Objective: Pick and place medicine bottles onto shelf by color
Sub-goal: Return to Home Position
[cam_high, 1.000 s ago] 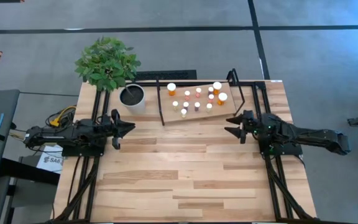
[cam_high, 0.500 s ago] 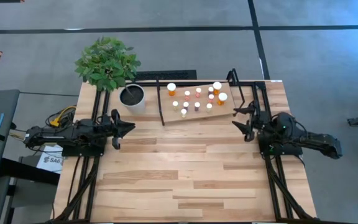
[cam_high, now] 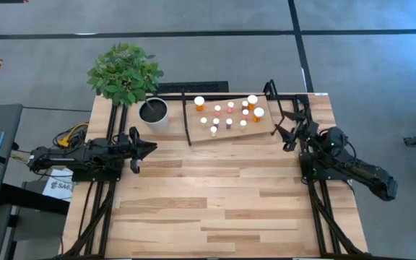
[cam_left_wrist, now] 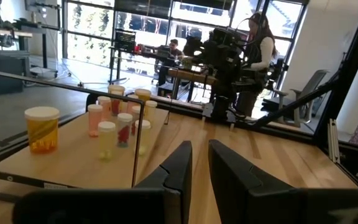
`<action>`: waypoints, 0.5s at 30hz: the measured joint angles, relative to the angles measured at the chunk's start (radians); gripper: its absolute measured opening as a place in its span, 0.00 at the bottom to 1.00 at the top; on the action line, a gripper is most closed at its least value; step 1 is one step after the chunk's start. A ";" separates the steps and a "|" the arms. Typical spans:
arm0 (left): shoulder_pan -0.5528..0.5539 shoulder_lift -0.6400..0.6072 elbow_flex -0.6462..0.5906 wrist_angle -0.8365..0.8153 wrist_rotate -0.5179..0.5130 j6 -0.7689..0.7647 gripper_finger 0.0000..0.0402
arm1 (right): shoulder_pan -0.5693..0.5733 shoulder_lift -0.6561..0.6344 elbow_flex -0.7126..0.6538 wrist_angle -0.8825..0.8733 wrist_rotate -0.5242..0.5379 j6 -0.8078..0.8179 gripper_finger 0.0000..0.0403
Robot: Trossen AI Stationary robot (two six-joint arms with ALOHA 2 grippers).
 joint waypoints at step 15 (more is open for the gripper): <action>0.000 0.000 0.000 0.000 0.000 0.001 0.11 | -0.083 0.000 0.000 -0.125 0.007 0.119 0.75</action>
